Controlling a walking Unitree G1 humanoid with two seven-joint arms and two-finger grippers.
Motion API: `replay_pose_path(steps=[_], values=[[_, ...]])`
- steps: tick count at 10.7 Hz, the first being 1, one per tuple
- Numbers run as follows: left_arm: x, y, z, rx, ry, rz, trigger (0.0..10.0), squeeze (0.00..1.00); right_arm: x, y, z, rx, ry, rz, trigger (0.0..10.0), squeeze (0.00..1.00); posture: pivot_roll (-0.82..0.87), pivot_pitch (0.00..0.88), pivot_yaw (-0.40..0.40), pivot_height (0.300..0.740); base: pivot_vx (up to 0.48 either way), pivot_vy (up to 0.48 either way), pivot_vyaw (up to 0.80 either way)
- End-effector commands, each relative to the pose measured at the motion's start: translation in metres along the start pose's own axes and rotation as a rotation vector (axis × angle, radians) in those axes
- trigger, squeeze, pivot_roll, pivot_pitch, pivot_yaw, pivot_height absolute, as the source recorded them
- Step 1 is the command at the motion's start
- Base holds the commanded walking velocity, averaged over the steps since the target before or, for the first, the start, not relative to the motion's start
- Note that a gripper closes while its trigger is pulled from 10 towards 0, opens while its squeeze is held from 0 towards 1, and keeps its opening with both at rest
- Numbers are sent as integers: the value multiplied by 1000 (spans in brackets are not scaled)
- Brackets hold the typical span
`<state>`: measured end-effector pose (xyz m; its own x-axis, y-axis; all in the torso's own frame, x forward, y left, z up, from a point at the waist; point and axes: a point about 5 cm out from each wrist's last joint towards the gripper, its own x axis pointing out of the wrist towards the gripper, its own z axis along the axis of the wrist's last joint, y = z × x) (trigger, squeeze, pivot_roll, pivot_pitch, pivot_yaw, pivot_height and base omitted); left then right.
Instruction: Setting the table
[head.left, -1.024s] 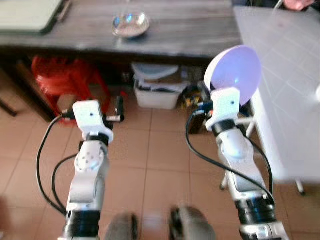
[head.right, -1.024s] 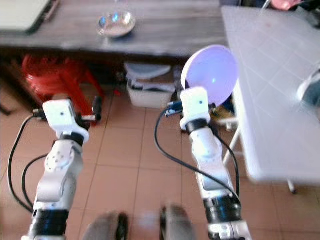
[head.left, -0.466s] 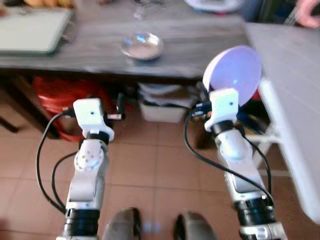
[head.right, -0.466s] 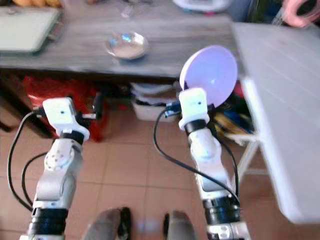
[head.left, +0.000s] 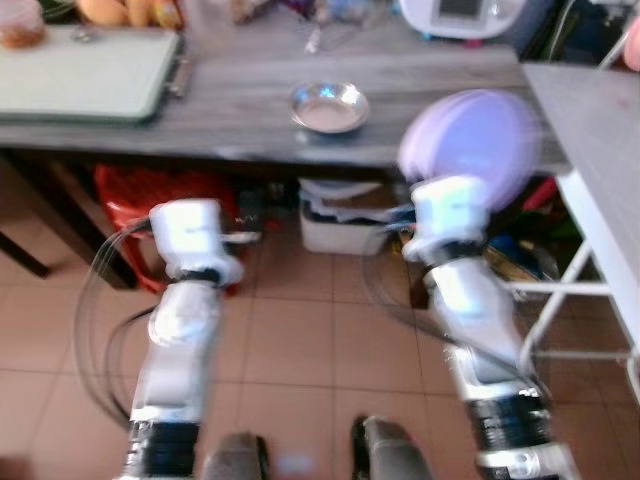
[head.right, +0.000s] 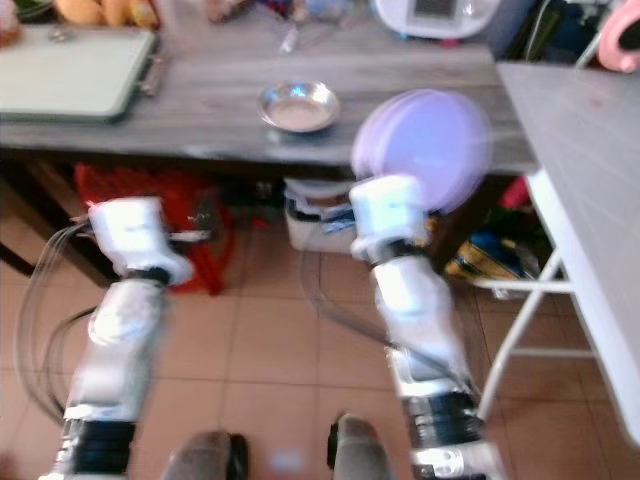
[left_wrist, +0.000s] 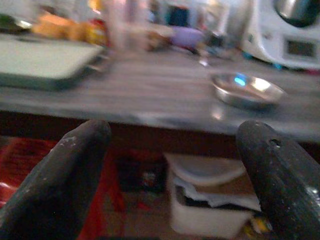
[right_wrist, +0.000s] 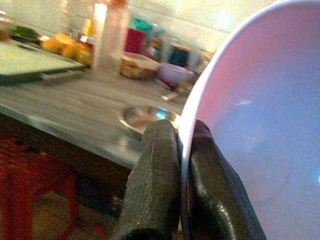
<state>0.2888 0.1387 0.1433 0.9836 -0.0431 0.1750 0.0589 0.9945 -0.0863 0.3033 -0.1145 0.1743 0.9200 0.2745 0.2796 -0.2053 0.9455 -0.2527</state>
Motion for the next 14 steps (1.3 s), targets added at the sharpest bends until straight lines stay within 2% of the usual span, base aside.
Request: replay_pose_path(steps=[1,9,12,14], values=[[2,-11,2,-9,-12,-32,10000,0,0,-11,3,-12,-11,-27,10000,0,-33,172,-1,740,386,281,0],[1,-14,4,13,-23,-53,10000,0,0,-10,0,-4,-1,-34,10000,0,-30,170,7,740,464,32,0],[-1,-13,3,15,-23,-50,10000,0,6,-17,-2,-33,21,-23,10000,0,-29,170,7,740,89,0,0],[-9,-7,1,22,-8,-36,10000,0,22,-29,-2,-40,40,5,10000,0,-17,175,9,740,0,0,0]])
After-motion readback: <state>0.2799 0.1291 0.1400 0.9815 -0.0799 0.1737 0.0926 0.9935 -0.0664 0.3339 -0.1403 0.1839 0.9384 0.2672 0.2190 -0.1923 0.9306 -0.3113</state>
